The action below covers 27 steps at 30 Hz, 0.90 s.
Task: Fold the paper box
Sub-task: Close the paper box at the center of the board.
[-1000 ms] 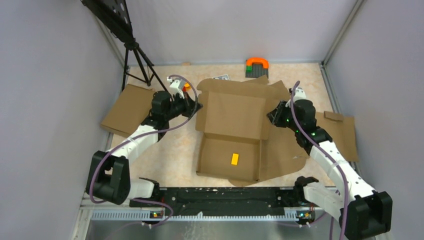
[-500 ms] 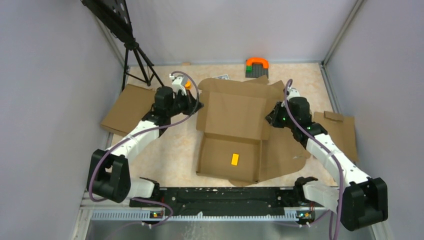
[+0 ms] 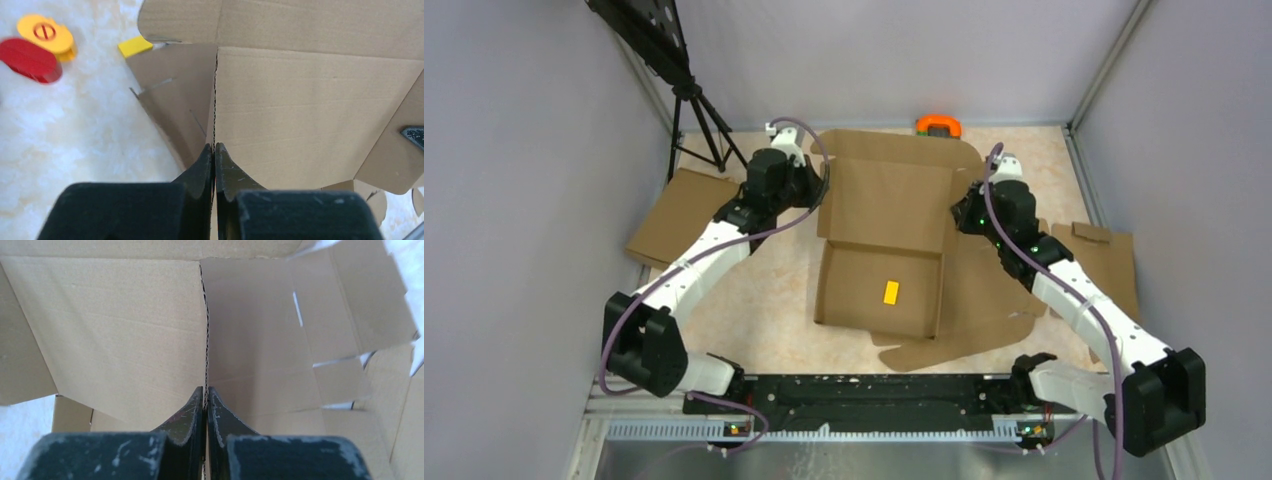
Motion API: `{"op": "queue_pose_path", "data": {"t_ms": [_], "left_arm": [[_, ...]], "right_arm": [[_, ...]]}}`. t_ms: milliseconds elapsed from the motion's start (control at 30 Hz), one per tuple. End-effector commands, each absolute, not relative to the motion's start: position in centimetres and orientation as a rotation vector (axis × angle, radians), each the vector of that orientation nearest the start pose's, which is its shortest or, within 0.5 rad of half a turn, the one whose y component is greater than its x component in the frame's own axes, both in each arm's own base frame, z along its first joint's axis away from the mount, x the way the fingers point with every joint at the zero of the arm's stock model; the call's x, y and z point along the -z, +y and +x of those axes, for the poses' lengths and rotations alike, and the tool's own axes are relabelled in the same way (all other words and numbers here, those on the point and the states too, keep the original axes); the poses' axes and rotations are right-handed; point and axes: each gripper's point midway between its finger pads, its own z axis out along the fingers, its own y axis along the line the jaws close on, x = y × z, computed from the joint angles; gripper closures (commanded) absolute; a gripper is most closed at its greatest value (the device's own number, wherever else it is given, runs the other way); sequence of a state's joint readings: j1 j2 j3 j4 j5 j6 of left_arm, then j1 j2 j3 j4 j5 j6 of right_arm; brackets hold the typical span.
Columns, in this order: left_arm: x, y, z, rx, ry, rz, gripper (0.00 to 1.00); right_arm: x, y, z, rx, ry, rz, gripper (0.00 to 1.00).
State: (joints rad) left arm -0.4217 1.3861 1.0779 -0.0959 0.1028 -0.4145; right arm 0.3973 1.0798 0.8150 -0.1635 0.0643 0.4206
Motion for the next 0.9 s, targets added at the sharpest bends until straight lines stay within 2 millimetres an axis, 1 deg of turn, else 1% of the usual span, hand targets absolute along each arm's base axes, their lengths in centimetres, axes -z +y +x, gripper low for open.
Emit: {"op": "queue_pose_path", "data": {"t_ms": [0,33,100,133,200,233,267,400,500,600,633,667,767,867], "left_arm": [[-27.5,-22.7,39.4,0.688,1.904,0.129,1.00],[-27.7,-23.0,39.5,0.698,1.886,0.143,1.00],[-28.2,-23.6,40.1,0.718,1.822,0.167,1.00],[-28.1,-23.6,40.3,0.717,1.802,0.167,1.00],[-28.4,-23.7,40.6,0.726,1.720,0.177,1.00],[-28.1,-23.6,40.5,0.728,1.694,0.173,1.00],[-27.0,-23.4,40.1,0.732,1.679,0.164,1.00],[-25.9,-23.7,38.7,0.716,1.585,0.167,1.00],[-25.3,-24.1,37.7,0.691,1.537,0.194,1.00],[-25.1,-24.2,36.7,0.704,1.503,0.187,1.00],[-25.2,-23.8,36.7,0.693,1.494,0.154,1.00],[-25.2,-23.9,36.5,0.700,1.489,0.143,1.00],[-25.0,-24.7,36.0,0.709,1.506,0.137,1.00],[-24.4,-24.9,35.2,0.696,1.516,0.124,1.00]], "right_arm": [[-28.6,15.5,36.0,-0.490,1.747,0.047,1.00],[-29.0,15.5,36.3,-0.485,1.713,0.034,1.00],[-29.0,15.5,36.8,-0.466,1.654,0.001,1.00],[-29.7,15.4,37.2,-0.463,1.593,0.006,1.00],[-29.2,15.0,37.5,-0.442,1.530,0.013,1.00],[-29.0,14.8,37.5,-0.433,1.503,0.019,1.00],[-28.4,14.5,37.4,-0.417,1.490,0.031,1.00],[-27.0,14.1,36.6,-0.337,1.427,0.041,1.00],[-25.9,14.0,35.8,-0.289,1.382,0.059,1.00],[-25.1,13.2,34.9,-0.252,1.343,0.108,1.00],[-24.8,13.0,34.6,-0.240,1.334,0.125,1.00],[-24.5,12.8,34.4,-0.229,1.332,0.139,1.00],[-23.4,12.6,34.1,-0.215,1.342,0.177,1.00],[-23.5,12.5,33.3,-0.210,1.305,0.196,1.00]]}}
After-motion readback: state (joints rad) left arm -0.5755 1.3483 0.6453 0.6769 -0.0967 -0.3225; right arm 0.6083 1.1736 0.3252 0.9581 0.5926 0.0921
